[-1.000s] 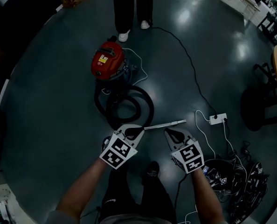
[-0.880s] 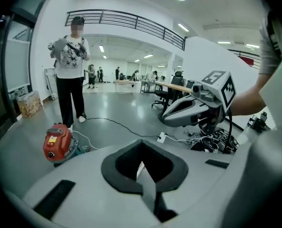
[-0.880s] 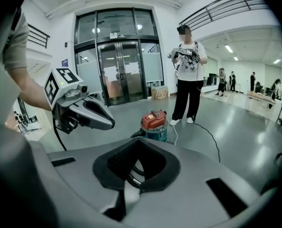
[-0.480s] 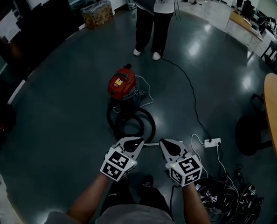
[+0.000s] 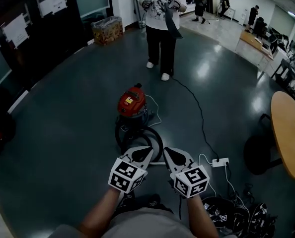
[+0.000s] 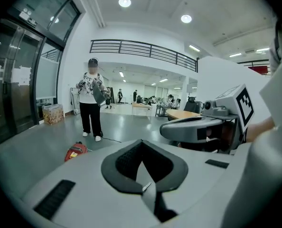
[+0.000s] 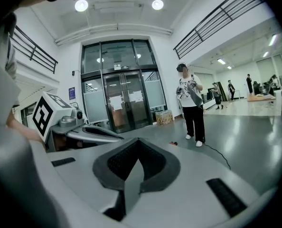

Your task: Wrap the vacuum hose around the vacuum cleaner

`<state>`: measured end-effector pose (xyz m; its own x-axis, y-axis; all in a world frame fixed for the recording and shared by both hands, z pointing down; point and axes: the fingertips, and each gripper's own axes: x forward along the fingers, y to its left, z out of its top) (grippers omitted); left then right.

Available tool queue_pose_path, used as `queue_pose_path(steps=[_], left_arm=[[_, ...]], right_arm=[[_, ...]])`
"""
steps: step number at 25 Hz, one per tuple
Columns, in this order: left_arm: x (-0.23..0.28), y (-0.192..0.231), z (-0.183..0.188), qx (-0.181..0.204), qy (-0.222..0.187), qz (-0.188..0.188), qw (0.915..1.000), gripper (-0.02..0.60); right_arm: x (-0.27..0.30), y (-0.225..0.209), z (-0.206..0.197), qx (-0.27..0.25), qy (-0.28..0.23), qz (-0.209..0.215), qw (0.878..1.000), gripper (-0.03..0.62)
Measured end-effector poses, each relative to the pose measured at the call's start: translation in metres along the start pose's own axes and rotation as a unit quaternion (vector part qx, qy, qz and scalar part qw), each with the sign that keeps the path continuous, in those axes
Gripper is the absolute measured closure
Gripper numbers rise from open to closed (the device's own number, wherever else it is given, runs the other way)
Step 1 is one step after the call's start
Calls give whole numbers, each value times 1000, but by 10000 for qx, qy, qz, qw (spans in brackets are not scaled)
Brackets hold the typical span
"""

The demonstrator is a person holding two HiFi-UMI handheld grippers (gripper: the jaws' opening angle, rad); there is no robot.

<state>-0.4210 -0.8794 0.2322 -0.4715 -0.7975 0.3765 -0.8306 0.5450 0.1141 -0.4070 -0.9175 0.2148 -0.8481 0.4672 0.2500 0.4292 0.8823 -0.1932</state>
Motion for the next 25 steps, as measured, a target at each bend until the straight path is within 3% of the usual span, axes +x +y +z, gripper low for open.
queue_pose_path(steps=[7,25], left_arm=[[-16,-8,23,147,-301,35,9994,575],[-20,-31,54,372,-685,15,9970,575]], right_arm=[[-8,23,29,-84,-352,98,9993,588],[-30,17,55,-163,-708,117,9973,588]])
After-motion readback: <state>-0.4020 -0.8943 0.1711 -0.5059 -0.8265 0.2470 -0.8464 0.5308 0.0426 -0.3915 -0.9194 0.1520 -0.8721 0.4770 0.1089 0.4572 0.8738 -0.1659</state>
